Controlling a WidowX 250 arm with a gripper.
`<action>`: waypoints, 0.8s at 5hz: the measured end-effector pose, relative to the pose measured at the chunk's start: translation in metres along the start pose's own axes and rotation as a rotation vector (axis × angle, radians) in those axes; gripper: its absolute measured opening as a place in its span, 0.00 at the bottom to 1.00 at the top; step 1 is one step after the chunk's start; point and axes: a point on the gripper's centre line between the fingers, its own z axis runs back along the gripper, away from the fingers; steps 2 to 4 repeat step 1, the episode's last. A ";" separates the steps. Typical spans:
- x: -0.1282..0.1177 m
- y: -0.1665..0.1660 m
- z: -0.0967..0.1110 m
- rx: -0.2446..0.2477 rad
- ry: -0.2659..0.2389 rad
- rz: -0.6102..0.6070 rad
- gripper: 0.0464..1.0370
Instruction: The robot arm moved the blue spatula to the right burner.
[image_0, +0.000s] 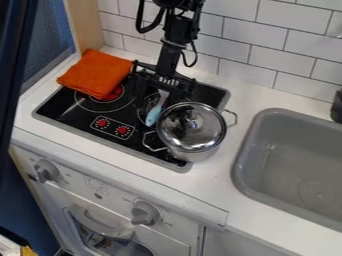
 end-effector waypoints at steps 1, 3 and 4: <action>0.000 0.004 0.006 0.011 -0.014 0.003 0.97; 0.000 0.004 0.006 0.011 -0.014 0.003 0.97; 0.000 0.004 0.006 0.011 -0.014 0.003 0.97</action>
